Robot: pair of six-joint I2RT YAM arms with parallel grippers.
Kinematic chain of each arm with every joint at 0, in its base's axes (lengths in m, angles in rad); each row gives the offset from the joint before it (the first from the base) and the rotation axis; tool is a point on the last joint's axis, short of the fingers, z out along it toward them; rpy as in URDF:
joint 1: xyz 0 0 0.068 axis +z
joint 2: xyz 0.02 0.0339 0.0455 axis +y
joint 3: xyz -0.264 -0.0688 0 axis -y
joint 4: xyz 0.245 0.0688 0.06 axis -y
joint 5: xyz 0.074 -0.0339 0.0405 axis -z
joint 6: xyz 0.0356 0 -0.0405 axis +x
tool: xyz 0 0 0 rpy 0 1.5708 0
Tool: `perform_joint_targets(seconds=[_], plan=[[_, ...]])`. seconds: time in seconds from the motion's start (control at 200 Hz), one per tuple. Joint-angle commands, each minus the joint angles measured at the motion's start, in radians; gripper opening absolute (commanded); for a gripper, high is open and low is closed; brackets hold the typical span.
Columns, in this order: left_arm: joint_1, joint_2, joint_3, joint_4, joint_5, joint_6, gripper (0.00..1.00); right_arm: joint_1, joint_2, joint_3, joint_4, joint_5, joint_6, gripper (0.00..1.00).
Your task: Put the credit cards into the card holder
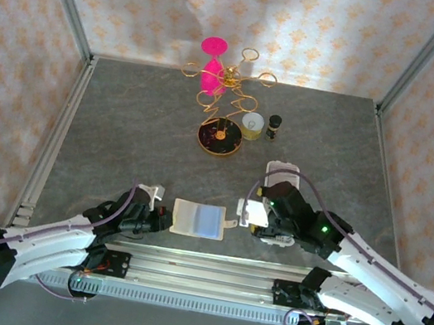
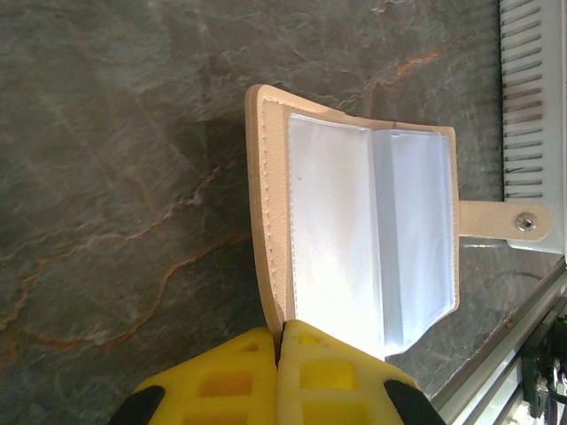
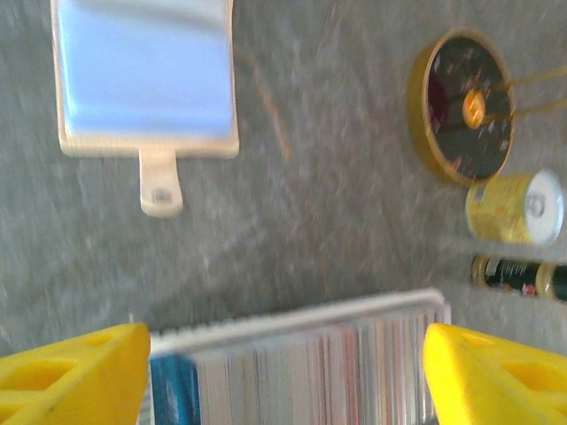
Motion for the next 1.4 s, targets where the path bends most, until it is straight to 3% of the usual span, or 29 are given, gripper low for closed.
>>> perform_joint_targets(seconds=[0.0, 0.09, 0.275, 0.36, 0.621, 0.936, 1.396], plan=[[-0.008, -0.010, -0.010, -0.039, -0.010, -0.017, 0.05, -0.068, -0.038, -0.061, -0.091, 0.042, -0.124, 0.81], [-0.007, -0.013, 0.006, -0.070, -0.036, -0.005, 0.15, -0.122, -0.053, -0.104, -0.068, 0.041, -0.170, 0.82], [-0.008, -0.054, 0.048, -0.166, -0.097, 0.011, 0.47, -0.210, -0.048, -0.163, -0.011, 0.018, -0.252, 0.83], [-0.008, -0.086, 0.069, -0.219, -0.136, 0.016, 0.54, -0.242, -0.044, -0.184, 0.018, 0.002, -0.282, 0.84], [-0.008, -0.173, 0.124, -0.331, -0.222, 0.018, 0.54, -0.256, -0.003, -0.218, 0.088, -0.026, -0.308, 0.85], [-0.008, -0.151, 0.162, -0.270, -0.131, 0.019, 0.40, -0.256, 0.037, -0.259, 0.150, -0.027, -0.333, 0.85], [-0.008, -0.118, 0.159, -0.223, -0.115, 0.004, 0.39, -0.269, 0.044, -0.249, 0.119, 0.007, -0.330, 0.63]])
